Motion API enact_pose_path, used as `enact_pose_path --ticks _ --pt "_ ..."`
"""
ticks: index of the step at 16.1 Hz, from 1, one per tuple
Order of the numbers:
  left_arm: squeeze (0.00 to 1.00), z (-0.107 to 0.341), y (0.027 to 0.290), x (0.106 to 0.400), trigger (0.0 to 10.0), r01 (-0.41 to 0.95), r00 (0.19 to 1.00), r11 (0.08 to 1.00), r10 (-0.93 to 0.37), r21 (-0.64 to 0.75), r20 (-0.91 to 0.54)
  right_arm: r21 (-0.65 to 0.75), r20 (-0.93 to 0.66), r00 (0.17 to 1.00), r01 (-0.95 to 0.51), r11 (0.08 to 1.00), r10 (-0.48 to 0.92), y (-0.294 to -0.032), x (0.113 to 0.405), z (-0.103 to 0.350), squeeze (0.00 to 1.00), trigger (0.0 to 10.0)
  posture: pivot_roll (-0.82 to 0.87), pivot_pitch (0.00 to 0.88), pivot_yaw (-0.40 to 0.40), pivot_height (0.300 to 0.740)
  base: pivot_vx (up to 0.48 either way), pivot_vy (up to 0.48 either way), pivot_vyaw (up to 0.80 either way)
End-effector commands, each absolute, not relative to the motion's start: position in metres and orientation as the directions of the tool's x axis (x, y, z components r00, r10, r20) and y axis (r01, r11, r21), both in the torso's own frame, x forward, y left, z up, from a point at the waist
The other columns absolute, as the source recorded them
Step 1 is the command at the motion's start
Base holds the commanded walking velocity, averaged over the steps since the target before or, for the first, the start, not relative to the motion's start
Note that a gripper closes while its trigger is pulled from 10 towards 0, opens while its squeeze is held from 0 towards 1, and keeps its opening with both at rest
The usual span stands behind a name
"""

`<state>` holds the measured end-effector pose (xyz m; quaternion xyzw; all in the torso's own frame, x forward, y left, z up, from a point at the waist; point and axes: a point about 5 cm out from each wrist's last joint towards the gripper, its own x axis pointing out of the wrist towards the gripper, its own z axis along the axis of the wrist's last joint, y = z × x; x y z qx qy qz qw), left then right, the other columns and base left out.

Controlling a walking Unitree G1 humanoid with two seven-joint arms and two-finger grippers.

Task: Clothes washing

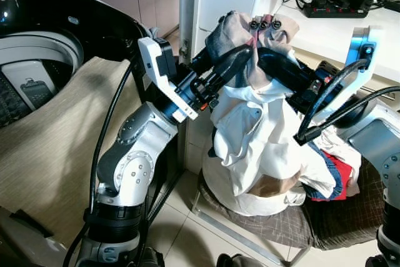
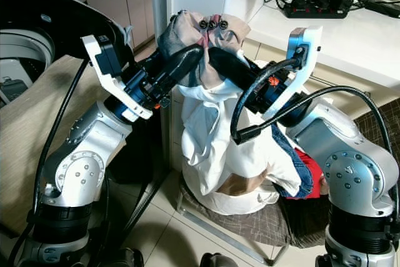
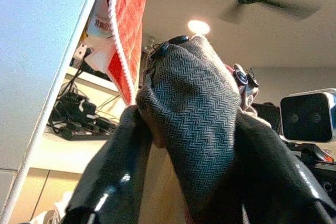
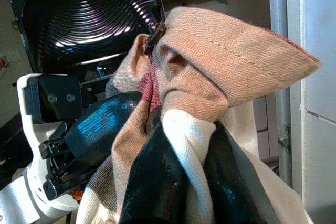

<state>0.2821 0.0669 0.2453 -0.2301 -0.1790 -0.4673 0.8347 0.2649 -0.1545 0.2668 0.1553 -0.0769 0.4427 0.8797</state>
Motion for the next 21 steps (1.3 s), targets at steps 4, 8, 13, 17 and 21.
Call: enact_pose_path --ticks 4,8,13,17,21 --pt "0.0 0.247 0.066 0.282 0.0 0.866 0.495 0.445 -0.696 -0.229 0.519 0.175 0.278 0.578 -0.816 0.552 0.767 -0.153 0.262 0.273 0.0 0.0 -0.06 0.055 -0.052 0.74 0.0 0.0 0.0" --pt "0.0 0.25 0.073 0.286 0.0 0.843 0.528 0.48 -0.653 -0.243 0.543 0.167 0.273 0.584 -0.812 0.56 0.765 -0.153 0.262 0.273 0.0 0.0 -0.07 0.055 -0.05 0.74 0.0 0.0 0.0" --pt "0.0 0.262 0.087 0.297 0.0 0.795 0.583 0.54 -0.552 -0.277 0.596 0.17 0.261 0.609 -0.793 0.585 0.749 -0.155 0.265 0.271 1.0 10.0 -0.06 0.046 -0.045 0.74 0.0 0.0 0.0" --pt "0.0 0.268 0.093 0.301 0.0 0.778 0.6 0.551 -0.506 -0.303 0.619 0.171 0.271 0.609 -0.793 0.585 0.746 -0.157 0.265 0.272 1.0 10.0 -0.06 0.045 -0.042 0.74 0.0 0.0 0.0" --pt "0.0 0.277 0.104 0.309 0.0 0.736 0.631 0.6 -0.442 -0.314 0.637 0.146 0.245 0.641 -0.766 0.626 0.727 -0.159 0.268 0.27 0.0 10.0 -0.06 0.042 -0.041 0.74 0.0 0.0 0.0"
